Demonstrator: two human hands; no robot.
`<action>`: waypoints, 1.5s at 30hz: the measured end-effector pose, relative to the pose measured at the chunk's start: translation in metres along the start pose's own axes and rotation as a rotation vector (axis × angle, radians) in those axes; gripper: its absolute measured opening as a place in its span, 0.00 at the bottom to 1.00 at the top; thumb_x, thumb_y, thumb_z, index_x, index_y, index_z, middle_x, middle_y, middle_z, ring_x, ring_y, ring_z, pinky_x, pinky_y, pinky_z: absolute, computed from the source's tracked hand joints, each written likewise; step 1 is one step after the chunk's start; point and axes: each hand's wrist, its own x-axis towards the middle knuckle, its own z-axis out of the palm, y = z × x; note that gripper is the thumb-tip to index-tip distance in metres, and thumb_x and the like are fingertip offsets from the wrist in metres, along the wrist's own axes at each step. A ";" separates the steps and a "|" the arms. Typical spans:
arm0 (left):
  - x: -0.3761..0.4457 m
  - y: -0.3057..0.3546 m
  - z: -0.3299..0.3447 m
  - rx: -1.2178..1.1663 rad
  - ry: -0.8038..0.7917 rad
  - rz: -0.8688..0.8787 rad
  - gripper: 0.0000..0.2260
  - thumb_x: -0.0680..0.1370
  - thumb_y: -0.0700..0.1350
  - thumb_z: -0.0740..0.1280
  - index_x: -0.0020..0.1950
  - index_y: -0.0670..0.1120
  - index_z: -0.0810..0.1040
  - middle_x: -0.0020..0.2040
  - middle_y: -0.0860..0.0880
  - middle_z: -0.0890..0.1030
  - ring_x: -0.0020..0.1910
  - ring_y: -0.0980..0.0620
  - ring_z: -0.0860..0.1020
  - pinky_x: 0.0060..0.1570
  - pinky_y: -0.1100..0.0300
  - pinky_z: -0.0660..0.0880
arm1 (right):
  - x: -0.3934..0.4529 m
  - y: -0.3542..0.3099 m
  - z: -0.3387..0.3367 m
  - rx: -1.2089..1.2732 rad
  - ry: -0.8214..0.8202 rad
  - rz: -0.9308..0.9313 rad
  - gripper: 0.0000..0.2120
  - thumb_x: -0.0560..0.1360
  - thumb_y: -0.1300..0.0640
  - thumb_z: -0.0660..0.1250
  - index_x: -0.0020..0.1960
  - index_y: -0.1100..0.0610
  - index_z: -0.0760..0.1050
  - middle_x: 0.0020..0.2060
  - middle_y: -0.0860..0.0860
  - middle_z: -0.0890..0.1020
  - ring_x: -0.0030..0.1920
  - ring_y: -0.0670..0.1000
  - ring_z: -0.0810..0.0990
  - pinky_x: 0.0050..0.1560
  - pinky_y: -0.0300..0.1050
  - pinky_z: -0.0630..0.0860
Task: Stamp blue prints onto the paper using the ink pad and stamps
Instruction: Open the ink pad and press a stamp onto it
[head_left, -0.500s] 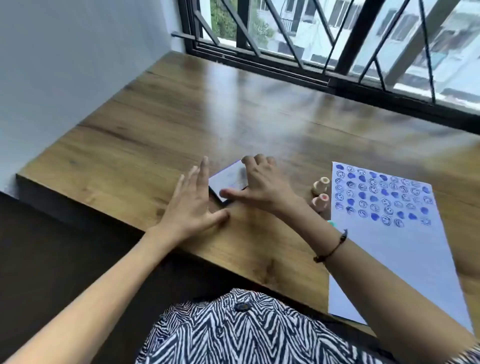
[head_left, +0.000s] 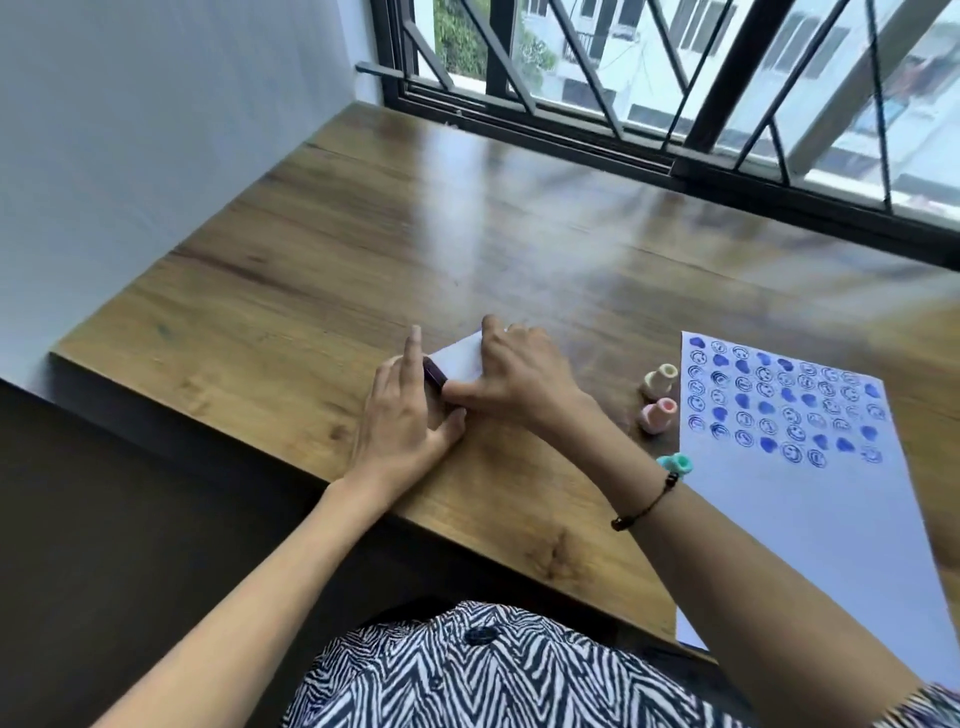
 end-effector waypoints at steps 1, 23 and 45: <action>0.001 -0.001 0.000 0.000 -0.003 0.005 0.42 0.68 0.46 0.72 0.73 0.40 0.49 0.64 0.38 0.71 0.63 0.40 0.67 0.63 0.54 0.63 | 0.002 0.002 -0.006 0.047 -0.028 0.021 0.23 0.64 0.41 0.67 0.46 0.59 0.65 0.45 0.60 0.77 0.47 0.59 0.73 0.35 0.45 0.63; -0.009 0.013 -0.005 0.118 -0.004 0.202 0.33 0.70 0.53 0.62 0.69 0.35 0.61 0.65 0.35 0.71 0.64 0.36 0.69 0.66 0.46 0.65 | 0.027 0.085 -0.074 0.656 0.014 0.294 0.02 0.72 0.60 0.66 0.44 0.59 0.75 0.42 0.59 0.77 0.39 0.54 0.78 0.47 0.51 0.79; -0.010 0.012 -0.012 -0.265 0.156 0.084 0.18 0.71 0.41 0.70 0.59 0.38 0.73 0.49 0.40 0.77 0.44 0.49 0.74 0.49 0.61 0.71 | -0.020 0.058 -0.057 0.614 0.115 0.162 0.05 0.68 0.67 0.69 0.44 0.66 0.79 0.31 0.58 0.79 0.29 0.51 0.76 0.35 0.45 0.73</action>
